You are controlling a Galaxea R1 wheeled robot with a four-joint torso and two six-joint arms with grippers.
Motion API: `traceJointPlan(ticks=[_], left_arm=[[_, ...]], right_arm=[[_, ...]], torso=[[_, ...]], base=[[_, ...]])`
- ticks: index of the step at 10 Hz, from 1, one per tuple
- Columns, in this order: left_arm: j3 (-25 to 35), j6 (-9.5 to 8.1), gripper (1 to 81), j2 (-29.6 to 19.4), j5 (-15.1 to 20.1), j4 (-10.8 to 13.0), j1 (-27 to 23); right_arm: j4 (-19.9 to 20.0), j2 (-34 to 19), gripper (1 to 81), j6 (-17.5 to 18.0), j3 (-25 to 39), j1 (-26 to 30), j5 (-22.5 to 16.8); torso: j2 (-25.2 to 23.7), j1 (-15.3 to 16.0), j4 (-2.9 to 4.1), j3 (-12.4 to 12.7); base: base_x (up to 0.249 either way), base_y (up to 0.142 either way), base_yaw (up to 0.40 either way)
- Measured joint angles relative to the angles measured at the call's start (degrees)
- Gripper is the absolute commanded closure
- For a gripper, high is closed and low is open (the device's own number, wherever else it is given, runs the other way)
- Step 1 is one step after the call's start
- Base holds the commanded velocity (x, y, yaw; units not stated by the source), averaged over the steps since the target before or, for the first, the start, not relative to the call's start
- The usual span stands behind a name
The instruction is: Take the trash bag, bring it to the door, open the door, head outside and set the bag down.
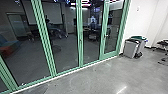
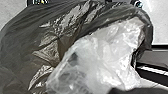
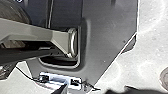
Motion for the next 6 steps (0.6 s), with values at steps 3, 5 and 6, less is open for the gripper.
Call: traceJointPlan(ticks=[3,5,6], left_arm=[[0.0,0.0,81.1,0.2,0.0,0.0,0.0],[0.0,0.0,81.1,0.2,0.0,0.0,-0.1],[0.0,0.0,81.1,0.2,0.0,0.0,-0.1]], right_arm=[[0.1,-0.1,1.0,0.0,0.0,0.1,0.1],[0.1,-0.1,1.0,0.0,0.0,0.0,0.1],[0.1,-0.2,1.0,0.0,0.0,0.0,0.1]], torso=[[0.0,0.0,0.0,0.0],[0.0,0.0,0.0,0.0],[0.0,0.0,0.0,0.0]], base=[[0.137,-0.09,0.0],[0.137,-0.098,0.0],[0.137,-0.102,0.0]])
